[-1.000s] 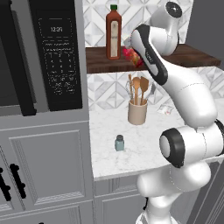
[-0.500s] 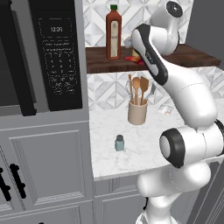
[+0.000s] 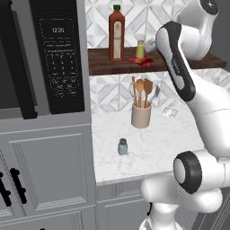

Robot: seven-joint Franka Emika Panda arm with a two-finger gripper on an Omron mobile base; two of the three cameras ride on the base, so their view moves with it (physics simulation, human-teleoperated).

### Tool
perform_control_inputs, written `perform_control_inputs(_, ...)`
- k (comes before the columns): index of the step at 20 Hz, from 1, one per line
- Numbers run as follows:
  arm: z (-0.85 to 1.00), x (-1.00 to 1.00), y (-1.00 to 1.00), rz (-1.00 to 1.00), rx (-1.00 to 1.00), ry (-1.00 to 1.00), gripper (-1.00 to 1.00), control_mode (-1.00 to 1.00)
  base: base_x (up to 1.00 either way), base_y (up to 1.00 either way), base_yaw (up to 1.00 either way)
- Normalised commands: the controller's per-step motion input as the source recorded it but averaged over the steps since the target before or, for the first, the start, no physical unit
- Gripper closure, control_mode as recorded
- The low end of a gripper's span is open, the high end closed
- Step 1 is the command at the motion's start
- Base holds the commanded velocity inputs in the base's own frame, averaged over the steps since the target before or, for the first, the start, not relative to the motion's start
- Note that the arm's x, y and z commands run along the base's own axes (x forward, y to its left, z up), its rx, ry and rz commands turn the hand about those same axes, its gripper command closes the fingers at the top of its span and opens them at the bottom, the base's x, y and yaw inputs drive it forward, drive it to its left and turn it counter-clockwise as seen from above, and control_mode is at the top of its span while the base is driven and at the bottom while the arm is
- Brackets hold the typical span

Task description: Put the shaker and condiment bottle from the counter next to their counterparts in the cabinet.

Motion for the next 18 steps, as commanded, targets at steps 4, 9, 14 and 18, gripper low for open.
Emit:
perform_control_inputs(4, -0.67, -1.00, -0.23, 0.04, 0.00, 0.00, -1.00, -1.00, 0.00, 0.00, 0.00)
perform_control_inputs(9, -1.00, -0.85, 0.00, 0.02, 0.00, 0.00, -1.00, -1.00, 0.00, 0.00, 0.00)
perform_control_inputs(14, -1.00, -0.53, 0.00, 0.01, 0.00, 0.02, -1.00, -1.00, 0.00, 0.00, 0.00)
perform_control_inputs(18, -1.00, -0.14, 0.06, 0.01, -0.01, 0.14, -1.00, -1.00, 0.00, 0.00, 0.00)
